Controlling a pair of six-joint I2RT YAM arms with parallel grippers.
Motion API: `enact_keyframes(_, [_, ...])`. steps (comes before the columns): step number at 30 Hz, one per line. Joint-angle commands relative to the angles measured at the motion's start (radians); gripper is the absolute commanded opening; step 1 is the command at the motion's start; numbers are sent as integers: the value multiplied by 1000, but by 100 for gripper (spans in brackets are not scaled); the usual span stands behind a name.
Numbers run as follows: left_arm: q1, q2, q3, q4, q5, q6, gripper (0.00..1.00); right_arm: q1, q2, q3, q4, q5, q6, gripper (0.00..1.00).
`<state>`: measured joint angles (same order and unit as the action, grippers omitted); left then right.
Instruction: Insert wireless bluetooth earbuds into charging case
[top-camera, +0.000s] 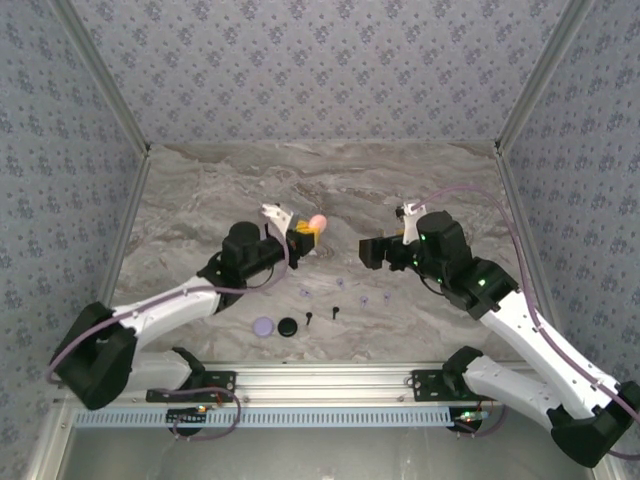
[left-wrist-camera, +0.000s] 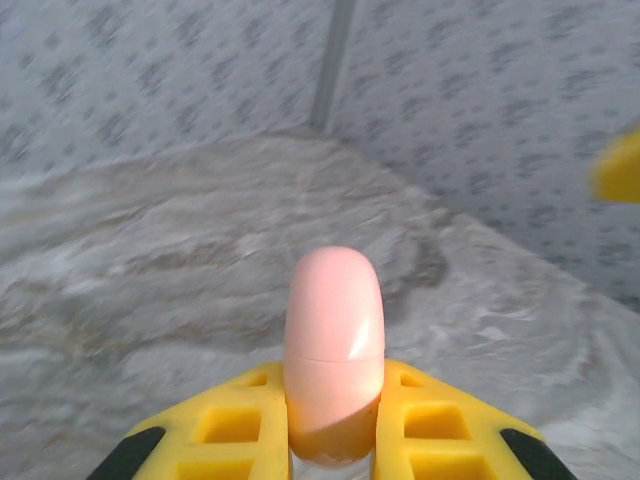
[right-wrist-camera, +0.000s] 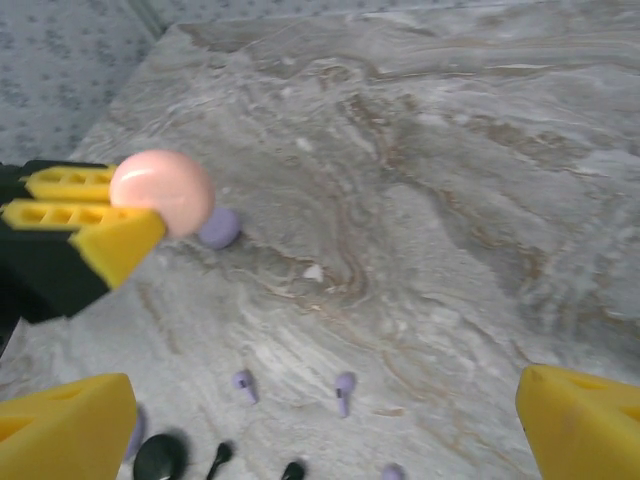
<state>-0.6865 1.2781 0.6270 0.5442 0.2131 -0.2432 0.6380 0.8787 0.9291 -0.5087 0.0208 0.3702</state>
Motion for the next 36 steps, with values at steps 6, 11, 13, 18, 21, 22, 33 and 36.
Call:
enact_keyframes(6, [121, 362, 305, -284, 43, -93, 0, -22, -28, -55, -88, 84, 23, 100])
enact_keyframes(11, [144, 558, 462, -367, 49, -140, 0, -26, -30, -68, -88, 78, 23, 100])
enact_keyframes(13, [147, 625, 525, -394, 66, -151, 0, -29, -29, -73, -88, 75, 23, 100])
enact_keyframes(18, [153, 739, 613, -418, 110, -178, 4, -37, -27, -86, -88, 65, 24, 100])
enact_keyframes(21, [170, 775, 621, -399, 130, -211, 8, -38, -27, -95, -87, 61, 28, 100])
enact_keyframes(22, [176, 786, 619, -390, 141, -226, 9, -40, -27, -96, -87, 59, 29, 100])
enact_keyframes(33, [215, 789, 599, -410, 160, -248, 38, -48, -12, -90, -81, 34, 21, 100])
enact_keyframes(36, [225, 746, 589, -435, 148, -228, 44, -49, -1, -79, -86, 21, 16, 100])
